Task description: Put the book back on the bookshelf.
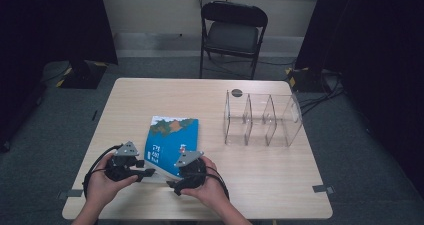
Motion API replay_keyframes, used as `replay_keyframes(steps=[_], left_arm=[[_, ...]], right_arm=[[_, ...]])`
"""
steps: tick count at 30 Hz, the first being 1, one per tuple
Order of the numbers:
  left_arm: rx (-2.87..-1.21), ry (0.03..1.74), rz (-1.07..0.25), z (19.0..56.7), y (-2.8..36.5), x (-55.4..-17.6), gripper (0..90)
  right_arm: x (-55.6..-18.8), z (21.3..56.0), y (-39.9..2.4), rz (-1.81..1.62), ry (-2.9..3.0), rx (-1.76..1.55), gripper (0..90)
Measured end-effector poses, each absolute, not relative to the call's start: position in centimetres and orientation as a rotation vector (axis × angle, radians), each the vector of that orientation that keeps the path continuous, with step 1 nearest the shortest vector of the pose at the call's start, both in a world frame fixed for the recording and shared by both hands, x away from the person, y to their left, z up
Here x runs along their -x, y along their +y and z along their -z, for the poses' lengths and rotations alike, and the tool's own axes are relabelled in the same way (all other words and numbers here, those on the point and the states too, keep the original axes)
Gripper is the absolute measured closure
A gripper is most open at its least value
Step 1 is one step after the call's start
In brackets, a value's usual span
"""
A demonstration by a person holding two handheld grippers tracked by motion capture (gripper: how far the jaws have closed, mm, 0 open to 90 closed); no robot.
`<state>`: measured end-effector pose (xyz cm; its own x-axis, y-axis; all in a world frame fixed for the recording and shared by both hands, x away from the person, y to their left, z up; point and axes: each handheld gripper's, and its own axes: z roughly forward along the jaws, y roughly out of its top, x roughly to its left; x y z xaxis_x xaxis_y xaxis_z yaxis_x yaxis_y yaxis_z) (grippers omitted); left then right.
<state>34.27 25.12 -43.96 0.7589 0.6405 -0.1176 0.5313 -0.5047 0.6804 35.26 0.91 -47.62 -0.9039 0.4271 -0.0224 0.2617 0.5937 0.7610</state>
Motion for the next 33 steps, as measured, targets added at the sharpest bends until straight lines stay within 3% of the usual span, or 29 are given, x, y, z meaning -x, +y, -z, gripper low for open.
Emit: replay_keyframes(steps=[17,21,32,33], left_arm=[[-2.223,0.874,-0.193,43.8,25.1,-34.4,58.3],[-2.223,0.883,-0.183,43.9,25.1,-34.4,58.2],[-2.199,0.889,-0.151,44.5,25.6,-34.4,57.5],[-2.188,0.884,-0.146,44.6,25.7,-34.4,57.2]], right_arm=[[-35.4,48.2,3.1,-1.19,2.545,-0.556,14.6],[-35.5,48.1,3.2,-1.19,2.523,-0.574,22.9],[-35.8,48.0,3.0,-1.181,2.526,-0.545,28.4],[-35.8,47.8,2.9,-1.194,2.538,-0.553,32.6]])
